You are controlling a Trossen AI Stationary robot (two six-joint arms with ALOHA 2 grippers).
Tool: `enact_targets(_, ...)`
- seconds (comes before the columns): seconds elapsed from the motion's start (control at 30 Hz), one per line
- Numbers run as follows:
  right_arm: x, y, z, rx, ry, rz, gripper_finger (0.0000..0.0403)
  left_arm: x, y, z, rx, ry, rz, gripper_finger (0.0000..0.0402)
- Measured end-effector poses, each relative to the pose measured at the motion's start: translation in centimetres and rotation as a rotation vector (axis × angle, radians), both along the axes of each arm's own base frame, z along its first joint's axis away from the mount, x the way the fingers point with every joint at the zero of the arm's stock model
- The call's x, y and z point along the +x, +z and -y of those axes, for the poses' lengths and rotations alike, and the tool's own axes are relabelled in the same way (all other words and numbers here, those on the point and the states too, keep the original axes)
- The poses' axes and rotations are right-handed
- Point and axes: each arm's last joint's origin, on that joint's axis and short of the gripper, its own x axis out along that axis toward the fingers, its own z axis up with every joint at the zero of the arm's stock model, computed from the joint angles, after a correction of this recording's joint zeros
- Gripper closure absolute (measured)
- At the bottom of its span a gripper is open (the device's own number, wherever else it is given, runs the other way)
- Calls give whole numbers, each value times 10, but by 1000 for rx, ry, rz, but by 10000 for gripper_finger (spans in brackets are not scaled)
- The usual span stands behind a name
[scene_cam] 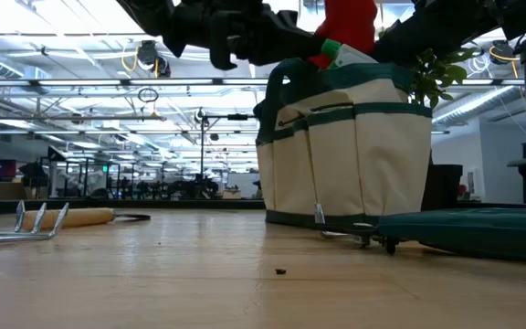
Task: Pick & Place Garden tools in Gardening bag
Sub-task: Put the red gloves into the white gardening bag
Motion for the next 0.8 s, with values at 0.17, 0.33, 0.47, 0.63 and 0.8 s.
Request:
enact_targets(0.17, 0, 0, 0, 13, -5, -3, 232, -1, -1, -7, 36, 9, 3, 382)
enact_targets(0.33, 0, 0, 0, 23, -4, -4, 232, -5, 2, -5, 85, -8, -1, 385)
enact_targets(0.47, 0, 0, 0, 25, -1, -2, 232, -13, 3, -3, 84, -4, -81, 386)
enact_targets(0.63, 0, 1, 0, 25, -2, -1, 232, -18, -5, -4, 154, 89, -194, 385)
enact_targets(0.8, 0, 1, 0, 25, -2, 1, 232, -18, -9, -5, 179, 122, -222, 374)
